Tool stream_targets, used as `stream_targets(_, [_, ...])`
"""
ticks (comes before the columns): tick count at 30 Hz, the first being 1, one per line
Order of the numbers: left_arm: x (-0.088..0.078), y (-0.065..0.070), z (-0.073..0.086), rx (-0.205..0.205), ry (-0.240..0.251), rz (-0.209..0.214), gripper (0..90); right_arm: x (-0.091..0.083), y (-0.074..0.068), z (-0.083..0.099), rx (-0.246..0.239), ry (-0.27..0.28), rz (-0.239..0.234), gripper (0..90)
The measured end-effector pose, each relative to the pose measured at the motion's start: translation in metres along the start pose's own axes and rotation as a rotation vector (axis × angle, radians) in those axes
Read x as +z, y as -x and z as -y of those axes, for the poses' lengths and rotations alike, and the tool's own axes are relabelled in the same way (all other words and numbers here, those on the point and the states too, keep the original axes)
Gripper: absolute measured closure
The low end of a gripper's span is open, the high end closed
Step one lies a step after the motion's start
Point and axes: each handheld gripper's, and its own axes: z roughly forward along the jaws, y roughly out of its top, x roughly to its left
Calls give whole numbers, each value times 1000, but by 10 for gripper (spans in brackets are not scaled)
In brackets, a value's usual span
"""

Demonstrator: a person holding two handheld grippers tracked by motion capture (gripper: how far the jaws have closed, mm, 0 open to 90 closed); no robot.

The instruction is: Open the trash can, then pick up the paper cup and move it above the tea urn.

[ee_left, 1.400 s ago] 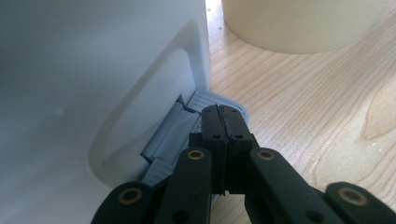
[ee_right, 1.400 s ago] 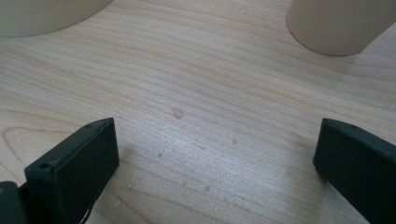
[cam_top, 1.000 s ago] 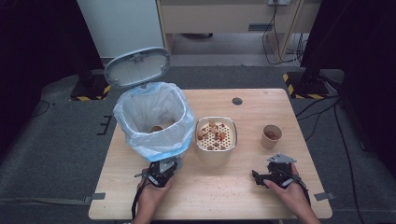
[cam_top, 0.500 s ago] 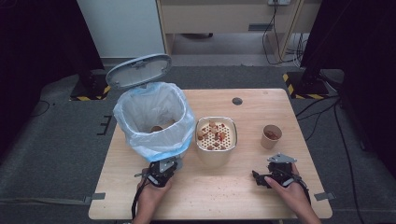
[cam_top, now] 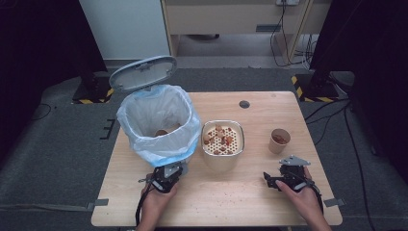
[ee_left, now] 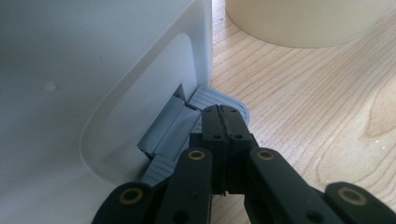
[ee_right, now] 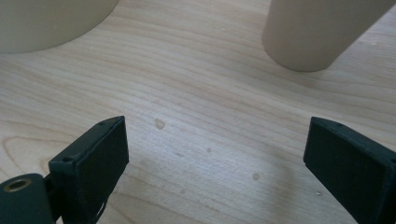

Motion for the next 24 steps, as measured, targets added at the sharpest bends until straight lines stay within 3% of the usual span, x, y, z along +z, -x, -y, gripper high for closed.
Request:
stream_targets(7, [0,0,0,-4,-2,2,890,-5,6,-2,30,25,29,88])
stream_targets(24, [0,-1,0,-9,2,3,889,-8,14,-2,54,40,34,78])
